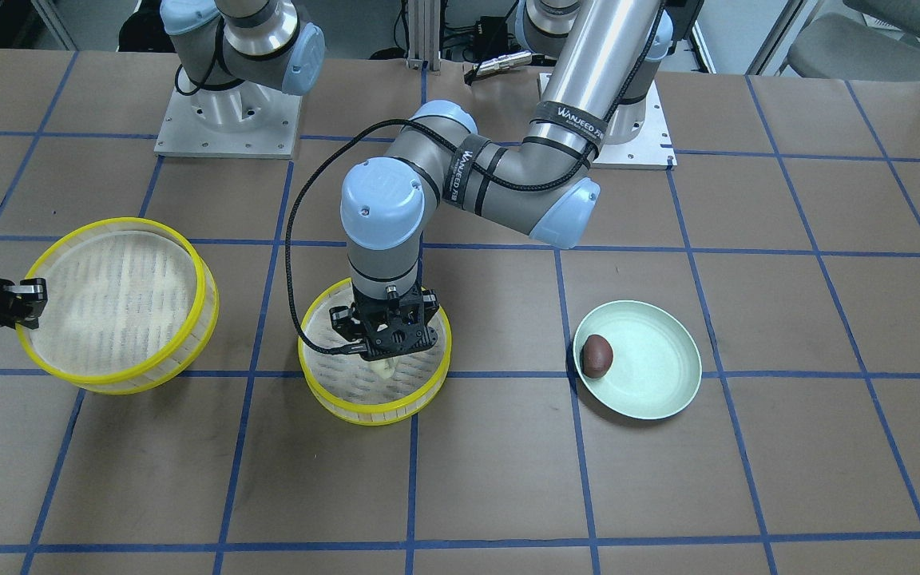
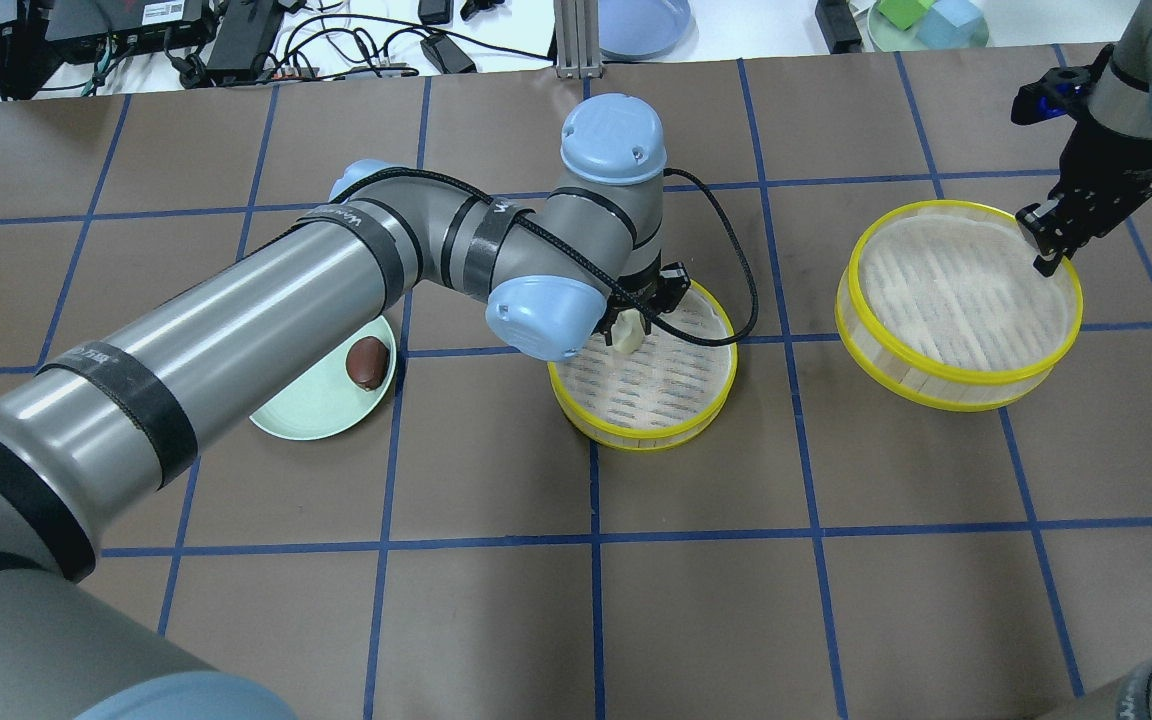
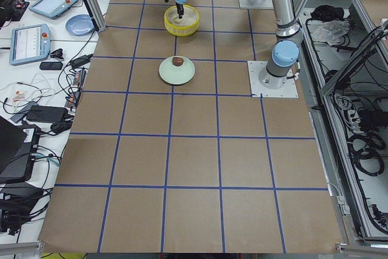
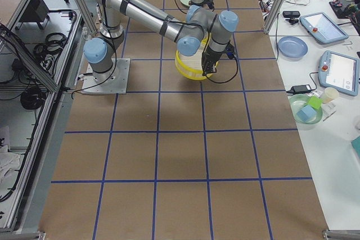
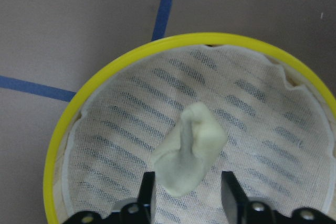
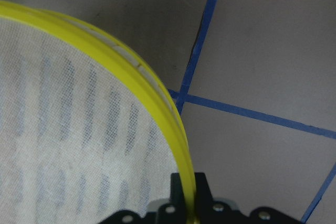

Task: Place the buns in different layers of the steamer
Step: 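Set top tier back onto bottom tier with right while left returns to plate, then grasp the brown bun on the plate with the left gripper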

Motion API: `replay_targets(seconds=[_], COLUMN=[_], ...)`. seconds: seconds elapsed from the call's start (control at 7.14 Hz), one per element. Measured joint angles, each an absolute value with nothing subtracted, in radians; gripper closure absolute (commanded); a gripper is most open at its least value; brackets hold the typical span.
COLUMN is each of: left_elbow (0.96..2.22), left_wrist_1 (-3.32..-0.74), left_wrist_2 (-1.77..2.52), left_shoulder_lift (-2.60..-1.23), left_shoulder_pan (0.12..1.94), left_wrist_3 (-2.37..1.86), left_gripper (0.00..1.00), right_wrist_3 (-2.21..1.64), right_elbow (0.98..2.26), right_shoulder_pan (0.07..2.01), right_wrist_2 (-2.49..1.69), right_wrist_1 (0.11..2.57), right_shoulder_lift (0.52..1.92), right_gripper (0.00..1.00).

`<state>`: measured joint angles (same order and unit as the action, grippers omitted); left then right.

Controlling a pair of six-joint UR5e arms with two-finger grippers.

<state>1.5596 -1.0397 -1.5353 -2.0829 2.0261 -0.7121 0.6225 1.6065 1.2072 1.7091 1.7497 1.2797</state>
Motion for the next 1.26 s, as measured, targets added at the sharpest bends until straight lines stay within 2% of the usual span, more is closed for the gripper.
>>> replay_targets(seconds=[0.28,0.56,0.84,1.26], left_elbow=[1.558,1.554,1.581,1.681], left_wrist_1=[-1.041,-1.097,-1.173,-1.190], left_wrist_2=[-1.562,-1.632,-1.647,-1.644], left_shoulder_lift=[-2.044,-1.947,-1.874,-1.856], left_shoulder_pan=[2.020,1.960,1.827,1.561], left_wrist_3=[-0.665,-0.513,-0.324,-0.016], left_gripper=[0.00,0.00,0.00,0.00], right_wrist_3=[0.570,0.436,0.175,-0.104], right_elbow=[1.607,1.607,1.603,1.596], right_shoulder_pan=[1.236,1.327,1.479,1.693], right_wrist_2=[1.702,1.678,1.631,1.611], right_wrist_1=[1.742,1.733,1.738,1.786], right_shoulder_lift=[1.298,1.322,1.324,1.269], right_gripper=[1.00,1.00,1.00,1.00])
